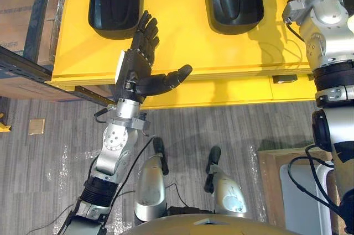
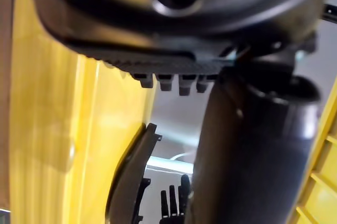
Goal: Walk over and take three plastic housings, then place them on the shelf
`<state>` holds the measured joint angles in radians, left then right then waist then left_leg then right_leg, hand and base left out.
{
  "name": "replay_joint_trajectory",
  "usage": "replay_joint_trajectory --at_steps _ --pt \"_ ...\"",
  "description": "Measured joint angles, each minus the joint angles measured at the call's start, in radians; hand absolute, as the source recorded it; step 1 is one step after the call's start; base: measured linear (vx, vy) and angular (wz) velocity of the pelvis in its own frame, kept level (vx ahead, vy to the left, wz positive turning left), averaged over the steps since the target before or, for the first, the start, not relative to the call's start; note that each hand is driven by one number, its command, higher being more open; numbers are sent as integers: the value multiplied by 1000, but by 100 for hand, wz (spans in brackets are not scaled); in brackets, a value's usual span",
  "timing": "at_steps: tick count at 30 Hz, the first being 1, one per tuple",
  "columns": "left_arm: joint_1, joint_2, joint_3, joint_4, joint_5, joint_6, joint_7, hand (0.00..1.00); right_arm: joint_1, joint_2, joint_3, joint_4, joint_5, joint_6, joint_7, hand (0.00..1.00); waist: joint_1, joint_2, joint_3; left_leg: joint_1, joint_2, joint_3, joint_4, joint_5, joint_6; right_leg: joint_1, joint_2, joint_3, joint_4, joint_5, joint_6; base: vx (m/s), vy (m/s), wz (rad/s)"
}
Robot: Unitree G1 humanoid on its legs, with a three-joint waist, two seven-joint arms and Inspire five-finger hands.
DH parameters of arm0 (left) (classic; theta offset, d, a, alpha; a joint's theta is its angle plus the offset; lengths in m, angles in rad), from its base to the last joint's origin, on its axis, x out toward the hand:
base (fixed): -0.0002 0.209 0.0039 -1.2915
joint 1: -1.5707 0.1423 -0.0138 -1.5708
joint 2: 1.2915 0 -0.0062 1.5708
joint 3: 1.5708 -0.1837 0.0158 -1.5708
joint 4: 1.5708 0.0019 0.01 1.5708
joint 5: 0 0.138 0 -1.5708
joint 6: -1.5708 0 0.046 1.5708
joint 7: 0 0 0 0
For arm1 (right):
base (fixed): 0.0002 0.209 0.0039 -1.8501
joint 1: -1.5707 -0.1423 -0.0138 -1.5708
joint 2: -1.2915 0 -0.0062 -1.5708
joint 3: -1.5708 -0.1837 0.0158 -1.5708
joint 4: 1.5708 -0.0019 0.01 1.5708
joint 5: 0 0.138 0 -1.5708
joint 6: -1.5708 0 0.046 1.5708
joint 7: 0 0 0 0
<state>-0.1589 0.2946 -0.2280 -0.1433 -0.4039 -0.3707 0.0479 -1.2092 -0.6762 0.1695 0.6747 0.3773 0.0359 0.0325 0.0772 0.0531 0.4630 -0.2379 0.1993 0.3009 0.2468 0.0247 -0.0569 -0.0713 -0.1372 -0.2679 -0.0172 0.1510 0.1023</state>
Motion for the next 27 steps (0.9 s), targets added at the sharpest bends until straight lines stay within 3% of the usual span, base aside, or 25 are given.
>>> replay_joint_trajectory --at_steps 11,27 --pt "-4 -10 -32 10 -21 -6 27 100 -31 -4 42 80 -21 84 27 100 -1 33 15 4 -6 8 -42 23 0 -28 -1 5 19 -7 -10 1 4 -2" --pt "-20 -45 -53 21 -22 -19 54 100 -73 -20 87 117 -19 71 103 100 0 83 21 57 -27 7 -185 110 -4 -50 -5 -3 59 -21 -27 -17 2 2"
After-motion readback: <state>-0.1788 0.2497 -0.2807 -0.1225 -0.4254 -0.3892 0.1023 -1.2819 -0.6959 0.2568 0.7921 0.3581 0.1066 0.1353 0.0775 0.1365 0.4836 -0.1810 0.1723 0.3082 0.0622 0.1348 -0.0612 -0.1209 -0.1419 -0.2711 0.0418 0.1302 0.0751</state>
